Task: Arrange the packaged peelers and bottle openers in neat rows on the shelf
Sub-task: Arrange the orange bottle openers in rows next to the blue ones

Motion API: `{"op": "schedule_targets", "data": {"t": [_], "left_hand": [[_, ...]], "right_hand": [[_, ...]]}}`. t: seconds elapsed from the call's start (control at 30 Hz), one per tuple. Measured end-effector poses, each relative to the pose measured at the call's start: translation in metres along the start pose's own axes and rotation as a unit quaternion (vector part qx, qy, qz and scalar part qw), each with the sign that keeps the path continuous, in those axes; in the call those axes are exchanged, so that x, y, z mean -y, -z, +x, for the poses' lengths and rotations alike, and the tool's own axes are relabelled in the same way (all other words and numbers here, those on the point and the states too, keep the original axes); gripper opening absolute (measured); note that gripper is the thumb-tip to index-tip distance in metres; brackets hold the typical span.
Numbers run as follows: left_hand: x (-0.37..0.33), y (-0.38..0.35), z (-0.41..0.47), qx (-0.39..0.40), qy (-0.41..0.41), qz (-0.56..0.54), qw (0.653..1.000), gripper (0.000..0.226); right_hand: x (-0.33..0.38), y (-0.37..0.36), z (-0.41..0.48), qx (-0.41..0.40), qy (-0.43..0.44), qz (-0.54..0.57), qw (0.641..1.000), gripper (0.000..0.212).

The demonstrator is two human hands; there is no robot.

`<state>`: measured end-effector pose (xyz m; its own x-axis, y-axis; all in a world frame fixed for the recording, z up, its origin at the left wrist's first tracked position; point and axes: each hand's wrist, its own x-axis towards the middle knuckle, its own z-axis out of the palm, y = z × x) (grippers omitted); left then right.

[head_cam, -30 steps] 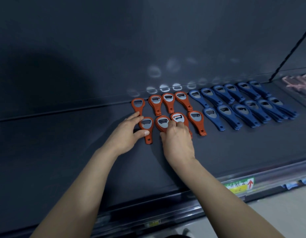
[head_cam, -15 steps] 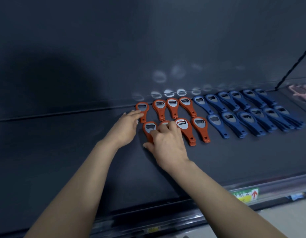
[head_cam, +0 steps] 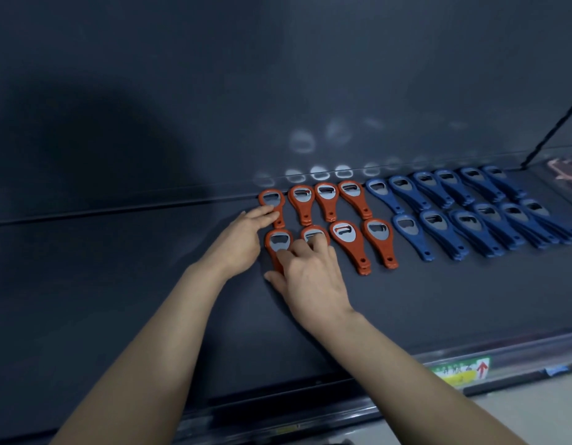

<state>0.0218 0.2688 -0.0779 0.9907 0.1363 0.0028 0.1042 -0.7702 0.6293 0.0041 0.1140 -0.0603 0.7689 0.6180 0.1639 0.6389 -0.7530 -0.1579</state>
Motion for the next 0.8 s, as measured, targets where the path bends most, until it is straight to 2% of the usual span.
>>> {"op": "schedule_targets", "data": {"t": [0.1, 0.23, 0.33, 0.47, 0.67, 0.73, 0.8], "left_hand": [[0.0, 0.001, -0.001, -0.007, -0.009, -0.011, 1.0, 0.07], [-0.001, 0.004, -0.002, -0.026, -0.023, -0.024, 0.999, 0.059], [-0.007, 0.004, -0.005, -0.059, -0.025, -0.042, 0.997, 0.039], [-0.018, 0.007, -0.011, -0.068, 0.0, -0.02, 0.998, 0.021], [-0.032, 0.005, -0.033, 0.006, 0.032, -0.023, 0.999, 0.037], [-0.035, 0.002, -0.038, -0.005, 0.04, -0.013, 0.999, 0.039], [-0.044, -0.006, -0.041, -0.031, 0.01, -0.012, 0.999, 0.036]], "right_hand": [[-0.001, 0.002, -0.001, -0.008, -0.007, 0.021, 1.0, 0.042], [-0.022, 0.012, 0.0, -0.053, -0.04, 0.021, 0.998, 0.027], [-0.046, 0.024, 0.001, -0.074, -0.104, 0.001, 0.992, 0.024], [-0.062, 0.035, -0.004, -0.049, -0.23, 0.064, 0.97, 0.015], [-0.059, 0.033, -0.015, 0.025, -0.261, 0.04, 0.964, 0.035], [-0.058, 0.032, -0.017, 0.028, -0.259, 0.032, 0.965, 0.033], [-0.058, 0.032, -0.018, 0.026, -0.256, 0.028, 0.966, 0.025]]}}
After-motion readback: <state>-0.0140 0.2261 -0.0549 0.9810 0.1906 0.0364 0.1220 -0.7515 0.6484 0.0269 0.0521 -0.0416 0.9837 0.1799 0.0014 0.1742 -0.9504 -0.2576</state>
